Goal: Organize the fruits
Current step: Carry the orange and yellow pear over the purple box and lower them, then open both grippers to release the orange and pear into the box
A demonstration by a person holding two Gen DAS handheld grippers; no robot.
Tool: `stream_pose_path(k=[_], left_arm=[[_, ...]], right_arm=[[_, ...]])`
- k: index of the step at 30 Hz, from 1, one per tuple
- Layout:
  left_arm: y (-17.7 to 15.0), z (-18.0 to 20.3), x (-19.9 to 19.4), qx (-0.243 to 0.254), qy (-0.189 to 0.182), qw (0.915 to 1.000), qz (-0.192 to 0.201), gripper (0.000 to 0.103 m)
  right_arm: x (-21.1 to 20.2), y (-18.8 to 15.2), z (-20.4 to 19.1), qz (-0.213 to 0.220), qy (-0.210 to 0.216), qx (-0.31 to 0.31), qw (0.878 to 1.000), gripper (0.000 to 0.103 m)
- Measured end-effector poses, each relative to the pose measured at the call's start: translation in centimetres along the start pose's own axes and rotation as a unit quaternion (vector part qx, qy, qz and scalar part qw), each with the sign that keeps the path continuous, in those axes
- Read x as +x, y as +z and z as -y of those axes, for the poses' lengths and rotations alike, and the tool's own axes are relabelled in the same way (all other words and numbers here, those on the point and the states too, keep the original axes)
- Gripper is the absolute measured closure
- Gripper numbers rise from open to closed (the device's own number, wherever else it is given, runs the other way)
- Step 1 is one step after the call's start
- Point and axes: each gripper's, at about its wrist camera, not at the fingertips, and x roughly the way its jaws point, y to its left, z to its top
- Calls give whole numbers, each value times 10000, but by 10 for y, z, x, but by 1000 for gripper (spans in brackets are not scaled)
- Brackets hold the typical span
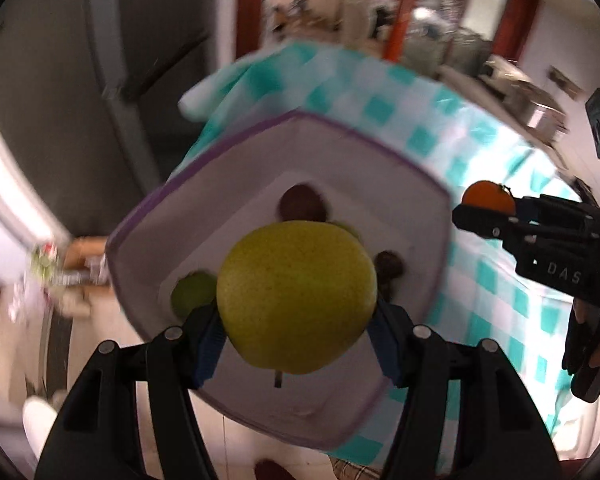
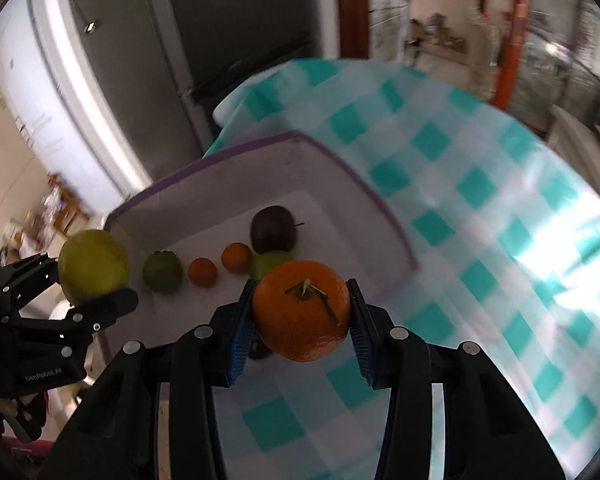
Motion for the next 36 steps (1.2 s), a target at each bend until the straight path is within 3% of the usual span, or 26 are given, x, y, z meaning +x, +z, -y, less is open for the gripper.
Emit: stream_pose_path(k=[5,8,14,25,32,33,36], left_arm=[[9,-18,44,-226,360,9974,-586,40],[20,-15,69,-33,517,9944,-922,40],[30,-5,107,157,536,9885,-1407,40],[25,-1,131,231,663,9826,-1721,40],[26,6,128,459,775,9836,-1565,39],[28,6,128,447,725,9841,-1557,34],[28,7,125,467,766,9847,-1494,33]], right_arm=[[69,17,-3,-767,50,-339,9965,60],[101,20,3,-1246,-99,-435,9912,60],[142,20,15,-1821,-254,-477,9818,60],[160,12,12,-1934,-411,-658,9780,59],[161,11,5,-1846,-436,-657,9796,56],[160,10,4,-1827,-452,-664,9799,55],[155,10,4,-1769,-482,-700,9806,50]])
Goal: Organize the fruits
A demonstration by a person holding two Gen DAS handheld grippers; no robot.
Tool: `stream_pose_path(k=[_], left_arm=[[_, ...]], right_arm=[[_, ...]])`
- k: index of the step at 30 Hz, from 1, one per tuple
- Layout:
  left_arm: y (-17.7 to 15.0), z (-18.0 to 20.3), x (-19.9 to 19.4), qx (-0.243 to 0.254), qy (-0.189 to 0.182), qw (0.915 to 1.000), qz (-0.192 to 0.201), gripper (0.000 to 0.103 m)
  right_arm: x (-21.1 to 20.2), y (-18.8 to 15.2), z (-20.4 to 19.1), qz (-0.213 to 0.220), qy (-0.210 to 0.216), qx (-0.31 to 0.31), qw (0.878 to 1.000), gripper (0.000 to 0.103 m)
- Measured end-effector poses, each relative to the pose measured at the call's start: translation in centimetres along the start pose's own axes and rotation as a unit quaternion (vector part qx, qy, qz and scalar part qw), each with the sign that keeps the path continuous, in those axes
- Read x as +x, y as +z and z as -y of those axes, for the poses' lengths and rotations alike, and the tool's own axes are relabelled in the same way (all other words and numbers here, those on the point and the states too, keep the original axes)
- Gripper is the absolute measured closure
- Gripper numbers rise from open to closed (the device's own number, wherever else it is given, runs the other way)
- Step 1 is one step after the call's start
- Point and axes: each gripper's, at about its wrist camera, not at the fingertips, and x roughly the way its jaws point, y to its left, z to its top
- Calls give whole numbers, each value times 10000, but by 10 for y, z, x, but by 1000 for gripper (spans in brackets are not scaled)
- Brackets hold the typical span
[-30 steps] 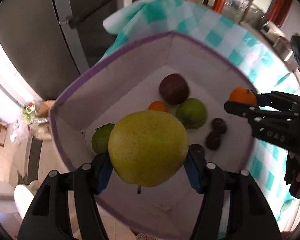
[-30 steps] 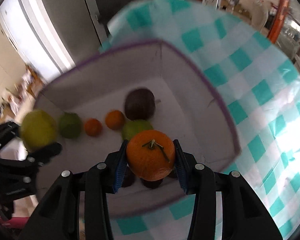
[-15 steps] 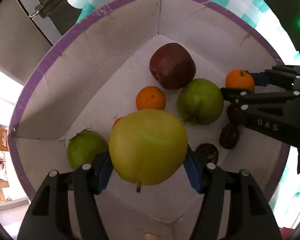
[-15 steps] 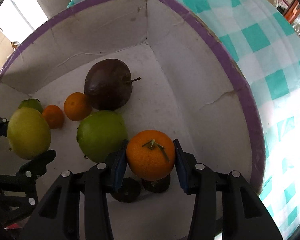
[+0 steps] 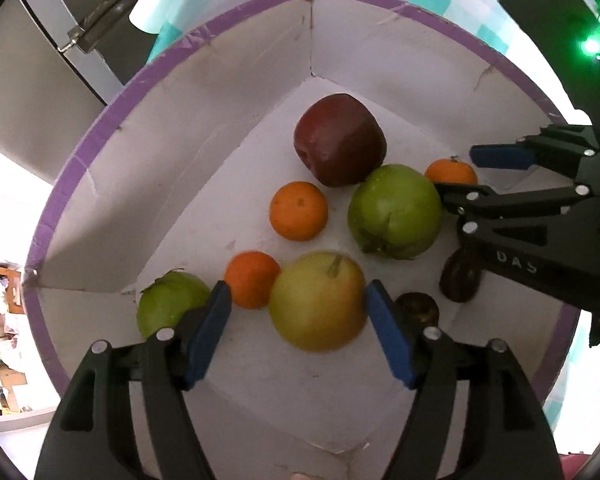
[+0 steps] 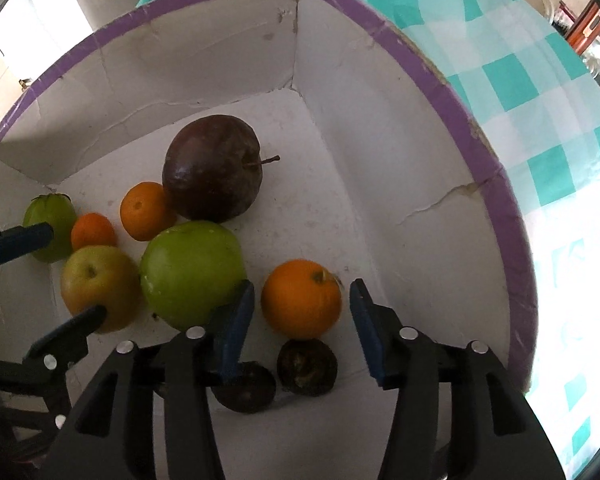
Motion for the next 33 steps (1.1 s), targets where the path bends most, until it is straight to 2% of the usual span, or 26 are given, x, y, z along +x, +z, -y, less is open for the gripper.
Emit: stream_pose_path(k=[1,4,7,8,9,13,15,17,19,20,23,27,33], left_arm=[[0,-1,-2,-28,-10,10000,36,32],[-2,-11,-14,-247,-251,9990,266,26],[-6,-27,-41,-553,-519,9935,843,16],[-9,-33,-54,-635,-570,9904,1087,13],[-11,-38,-66,-688,-566,9878,1274,3],[-20,-55,-125,-766,-392,9730,2144,2],[-24,-59,-152,-803,-184,9654,2475,2],[-27,-64,-173,-922,-5,9585,2699,2],[-29,-67,-181,-1090,151,9561,2716,2],[-28,-68,-180,-1196,164,9585,2582,2],[-26,-68,-165,-1286,50,9721,1962,2],[-38,-62,-131,-1216,12,9837,1327,2],[-55,-43,-98,-869,124,9907,1040,2]], right_arm=[[-4,-2,-1,37,7,-9,10000,47],[-23,-7,-2,317,5,-16,9995,26],[-59,-19,1,892,149,151,9958,17],[-72,-24,4,1094,240,261,9934,16],[-81,-29,6,1209,285,353,9916,16],[-115,-53,14,1620,710,790,9811,16],[-126,-64,14,1771,925,875,9759,16],[-134,-60,6,1797,958,886,9750,16],[-140,-61,-7,1754,847,820,9774,16],[-140,-57,-11,1699,773,768,9794,16],[-141,-57,-27,1545,472,735,9841,16],[-129,-55,-29,1289,257,1064,9856,16],[-107,-62,-10,991,524,1952,9743,16]])
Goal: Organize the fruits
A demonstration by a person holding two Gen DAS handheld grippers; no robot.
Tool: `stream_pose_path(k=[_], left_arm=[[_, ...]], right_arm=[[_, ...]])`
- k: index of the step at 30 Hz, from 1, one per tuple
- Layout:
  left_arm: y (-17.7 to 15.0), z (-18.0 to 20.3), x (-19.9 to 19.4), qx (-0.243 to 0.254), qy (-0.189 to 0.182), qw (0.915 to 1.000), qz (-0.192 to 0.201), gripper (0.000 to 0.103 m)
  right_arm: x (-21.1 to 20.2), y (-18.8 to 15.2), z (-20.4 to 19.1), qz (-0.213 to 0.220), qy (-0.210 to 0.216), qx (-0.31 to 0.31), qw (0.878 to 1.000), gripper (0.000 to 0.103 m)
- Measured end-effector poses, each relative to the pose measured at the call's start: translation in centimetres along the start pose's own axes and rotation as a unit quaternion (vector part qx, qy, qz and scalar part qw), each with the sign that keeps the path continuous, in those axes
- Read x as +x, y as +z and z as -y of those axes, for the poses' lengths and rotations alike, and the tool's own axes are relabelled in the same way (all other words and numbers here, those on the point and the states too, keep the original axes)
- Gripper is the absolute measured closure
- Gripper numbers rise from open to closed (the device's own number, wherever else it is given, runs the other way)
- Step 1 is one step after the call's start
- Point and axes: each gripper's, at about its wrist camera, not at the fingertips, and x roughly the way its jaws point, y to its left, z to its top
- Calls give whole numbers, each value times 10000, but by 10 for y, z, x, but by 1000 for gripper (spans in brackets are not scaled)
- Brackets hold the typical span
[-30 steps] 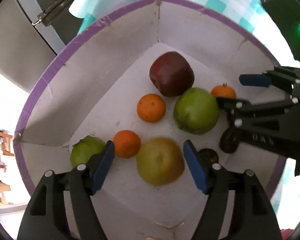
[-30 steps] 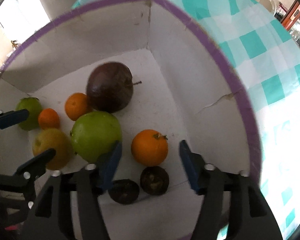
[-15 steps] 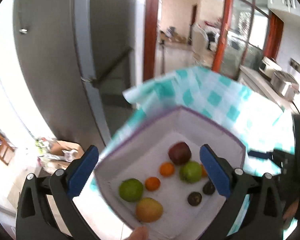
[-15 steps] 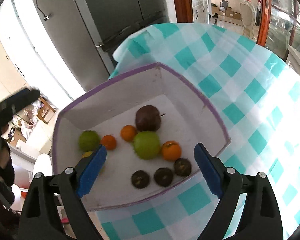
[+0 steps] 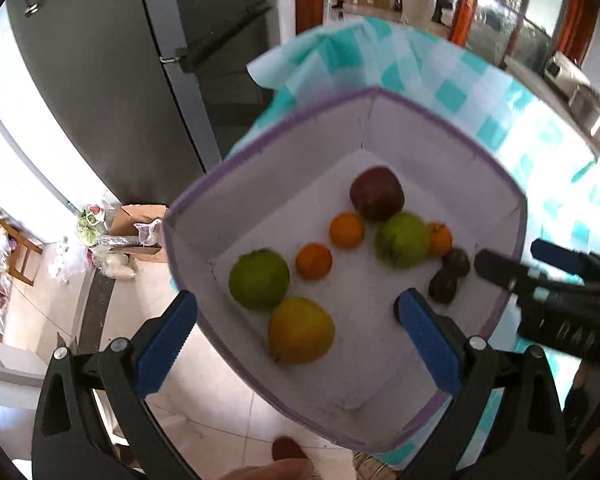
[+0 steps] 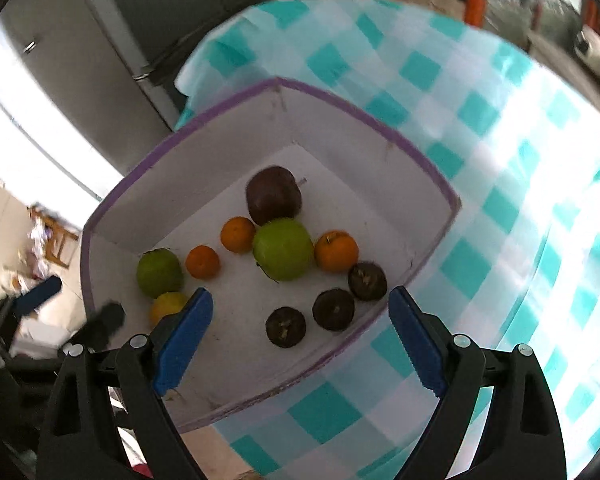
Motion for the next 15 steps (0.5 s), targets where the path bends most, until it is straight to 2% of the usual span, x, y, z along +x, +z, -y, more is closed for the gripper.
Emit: stream_pose_path(k=[15], left_arm=[[-4,10,11,132,-34,9999,-93,2]], right_arm=[[-6,-10,-11,234,-28,-356,9991,16]])
